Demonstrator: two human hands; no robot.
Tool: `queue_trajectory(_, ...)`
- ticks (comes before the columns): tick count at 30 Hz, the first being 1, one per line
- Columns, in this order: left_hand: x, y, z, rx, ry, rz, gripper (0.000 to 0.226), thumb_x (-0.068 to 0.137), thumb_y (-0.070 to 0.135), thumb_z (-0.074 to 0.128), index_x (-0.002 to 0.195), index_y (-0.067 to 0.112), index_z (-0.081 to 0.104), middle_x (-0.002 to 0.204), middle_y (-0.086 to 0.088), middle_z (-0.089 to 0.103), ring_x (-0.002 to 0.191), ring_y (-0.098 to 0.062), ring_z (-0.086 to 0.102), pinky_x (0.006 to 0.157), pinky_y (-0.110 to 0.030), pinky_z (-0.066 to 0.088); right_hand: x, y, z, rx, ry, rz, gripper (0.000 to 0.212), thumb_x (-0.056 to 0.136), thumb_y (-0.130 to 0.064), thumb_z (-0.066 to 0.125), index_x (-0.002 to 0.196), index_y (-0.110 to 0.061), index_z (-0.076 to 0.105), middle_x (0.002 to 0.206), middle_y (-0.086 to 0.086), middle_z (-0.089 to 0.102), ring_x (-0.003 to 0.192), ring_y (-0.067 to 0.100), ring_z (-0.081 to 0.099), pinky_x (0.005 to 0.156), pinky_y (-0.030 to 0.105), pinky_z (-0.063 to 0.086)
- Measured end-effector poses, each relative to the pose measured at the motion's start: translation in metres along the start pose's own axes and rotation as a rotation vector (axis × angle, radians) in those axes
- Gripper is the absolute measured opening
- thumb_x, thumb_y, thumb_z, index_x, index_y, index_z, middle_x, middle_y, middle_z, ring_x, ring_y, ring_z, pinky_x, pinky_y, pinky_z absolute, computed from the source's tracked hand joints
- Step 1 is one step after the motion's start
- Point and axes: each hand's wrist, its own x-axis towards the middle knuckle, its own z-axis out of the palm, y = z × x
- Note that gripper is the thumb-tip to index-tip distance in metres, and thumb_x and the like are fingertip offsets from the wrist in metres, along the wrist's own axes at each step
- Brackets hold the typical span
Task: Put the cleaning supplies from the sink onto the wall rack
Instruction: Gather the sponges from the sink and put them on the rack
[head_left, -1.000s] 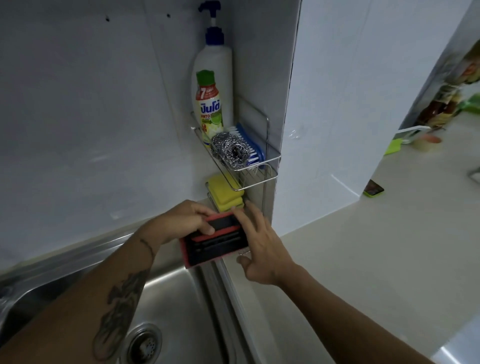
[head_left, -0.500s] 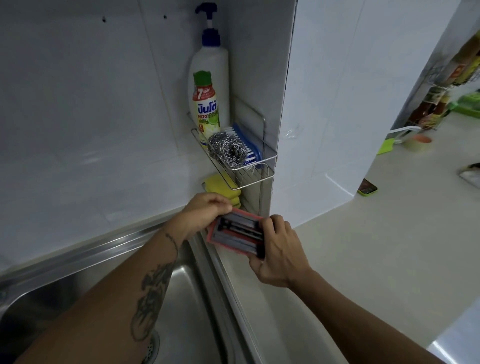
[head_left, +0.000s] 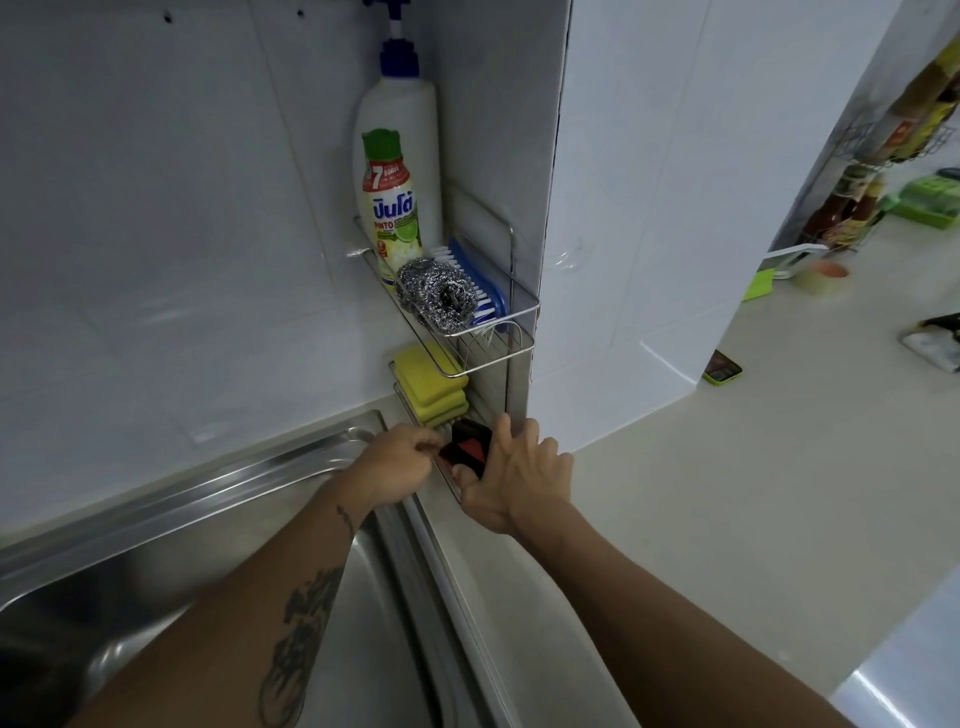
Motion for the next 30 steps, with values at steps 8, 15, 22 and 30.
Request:
queue_trajectory(8, 0.005, -0.005, -0.001, 0.092, 0.024, 0.012, 0.054, 0.086, -0.001, 0.042, 0.133, 0.021, 0.057, 0.147, -0.006, 0.047, 0.098, -0.020, 0.064, 0.074, -0.022, 0.051, -0.010, 0.023, 0.032, 0.012, 0.176, -0.322, 0.041, 0.089, -0.042, 0.051, 0.127, -0.024, 0.052, 0.112, 0.010, 0.060, 0.098, 0.033, 0.055, 0.078, 0.040, 0.049)
queue_trajectory(15, 0.011, 0.014, -0.004, 0.255, 0.023, 0.068, 0.056, 0.087, 0.001, 0.045, 0.143, 0.013, 0.045, 0.152, -0.008, 0.038, 0.138, -0.028, 0.036, 0.113, -0.035, 0.030, 0.004, 0.020, 0.037, 0.018, 0.059, -0.380, 0.048, 0.091, -0.040, 0.039, 0.135, -0.025, 0.051, 0.126, 0.014, 0.055, 0.118, 0.035, 0.047, 0.098, 0.044, 0.041)
queue_trajectory(22, 0.024, 0.006, -0.012, 0.288, -0.028, -0.028, 0.064, 0.085, 0.001, 0.042, 0.148, 0.013, 0.035, 0.156, -0.010, 0.033, 0.141, -0.029, 0.034, 0.114, -0.036, 0.032, 0.006, 0.028, 0.050, 0.013, -0.120, -0.359, 0.055, 0.091, -0.040, 0.038, 0.144, -0.026, 0.037, 0.142, 0.015, 0.043, 0.131, 0.034, 0.037, 0.104, 0.047, 0.038)
queue_trajectory(30, 0.004, -0.021, -0.017, 0.133, 0.030, -0.064, 0.065, 0.083, -0.001, 0.045, 0.146, 0.014, 0.039, 0.154, -0.012, 0.035, 0.136, -0.028, 0.041, 0.110, -0.033, 0.038, 0.003, 0.020, 0.029, 0.091, -0.143, -0.342, 0.057, 0.092, -0.038, 0.042, 0.148, -0.027, 0.032, 0.148, 0.013, 0.036, 0.133, 0.036, 0.037, 0.107, 0.047, 0.037)
